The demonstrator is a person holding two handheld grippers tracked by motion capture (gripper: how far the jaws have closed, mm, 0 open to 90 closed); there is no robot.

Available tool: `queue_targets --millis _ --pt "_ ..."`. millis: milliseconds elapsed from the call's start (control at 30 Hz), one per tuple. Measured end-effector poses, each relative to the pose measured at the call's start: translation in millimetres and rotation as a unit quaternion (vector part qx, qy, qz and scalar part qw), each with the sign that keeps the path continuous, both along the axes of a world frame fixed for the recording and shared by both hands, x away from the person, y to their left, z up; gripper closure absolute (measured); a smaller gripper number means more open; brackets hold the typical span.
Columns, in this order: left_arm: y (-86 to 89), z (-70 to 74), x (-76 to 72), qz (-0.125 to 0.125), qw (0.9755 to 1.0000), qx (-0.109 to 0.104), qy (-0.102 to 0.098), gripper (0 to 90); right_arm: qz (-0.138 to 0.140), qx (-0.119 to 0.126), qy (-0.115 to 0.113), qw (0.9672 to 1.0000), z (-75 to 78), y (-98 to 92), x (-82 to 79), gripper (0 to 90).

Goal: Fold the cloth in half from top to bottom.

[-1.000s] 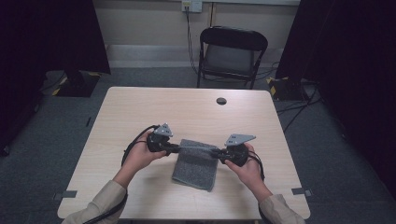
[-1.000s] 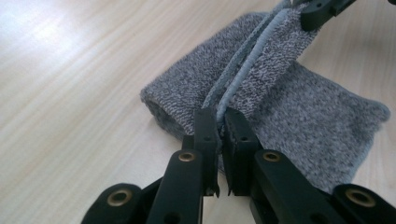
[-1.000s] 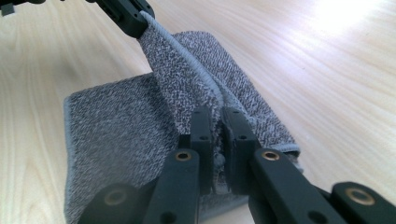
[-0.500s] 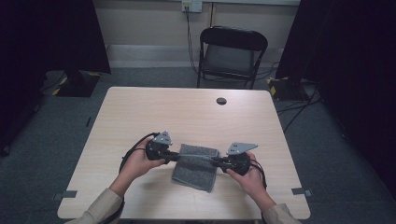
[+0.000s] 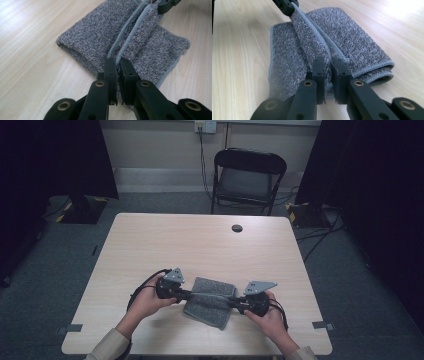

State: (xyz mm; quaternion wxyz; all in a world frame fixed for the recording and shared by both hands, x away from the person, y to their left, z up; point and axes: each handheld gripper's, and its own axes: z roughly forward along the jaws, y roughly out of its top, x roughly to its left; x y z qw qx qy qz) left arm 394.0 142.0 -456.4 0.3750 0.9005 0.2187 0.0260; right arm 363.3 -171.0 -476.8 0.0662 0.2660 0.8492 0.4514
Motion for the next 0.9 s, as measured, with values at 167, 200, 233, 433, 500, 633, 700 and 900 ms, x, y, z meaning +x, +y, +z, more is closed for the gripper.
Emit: queue_targets --millis 167,200,233,433,500,633,700,900 --pt "-0.9 -7.0 -3.7 -0.003 0.9999 0.008 0.008 85.0 0.006 -0.015 0.009 0.9998 -6.6 2.5 -3.9 80.0" --pt "-1.4 -10.3 -4.8 -0.003 0.9999 0.007 0.011 84.9 0.009 -0.029 0.008 0.9995 -9.6 4.4 -5.0 79.8" --pt "-1.5 -11.4 -4.9 -0.003 0.9999 0.009 0.011 84.9 0.010 -0.033 0.009 0.9994 -11.1 5.2 -5.0 79.8" --pt "-2.3 -15.3 1.4 0.012 0.9998 0.008 0.011 84.2 0.002 -0.045 0.006 0.9990 -13.2 8.6 2.0 80.4" --pt "-2.8 -17.2 6.7 0.017 0.9998 0.009 0.012 84.2 0.000 -0.049 0.003 0.9988 -13.6 10.1 8.1 80.6" --pt "-1.9 -22.4 20.3 0.035 0.9992 -0.002 0.021 84.5 -0.007 -0.051 -0.002 0.9987 -14.3 11.2 28.1 81.0" --pt "-2.0 -22.9 27.3 0.046 0.9988 -0.005 0.019 84.6 -0.007 -0.054 -0.006 0.9985 -14.6 12.0 41.4 81.3" --pt "-1.2 -25.6 50.4 0.085 0.9960 -0.019 0.020 84.6 -0.036 -0.072 -0.012 0.9966 -11.4 22.2 83.6 81.7"
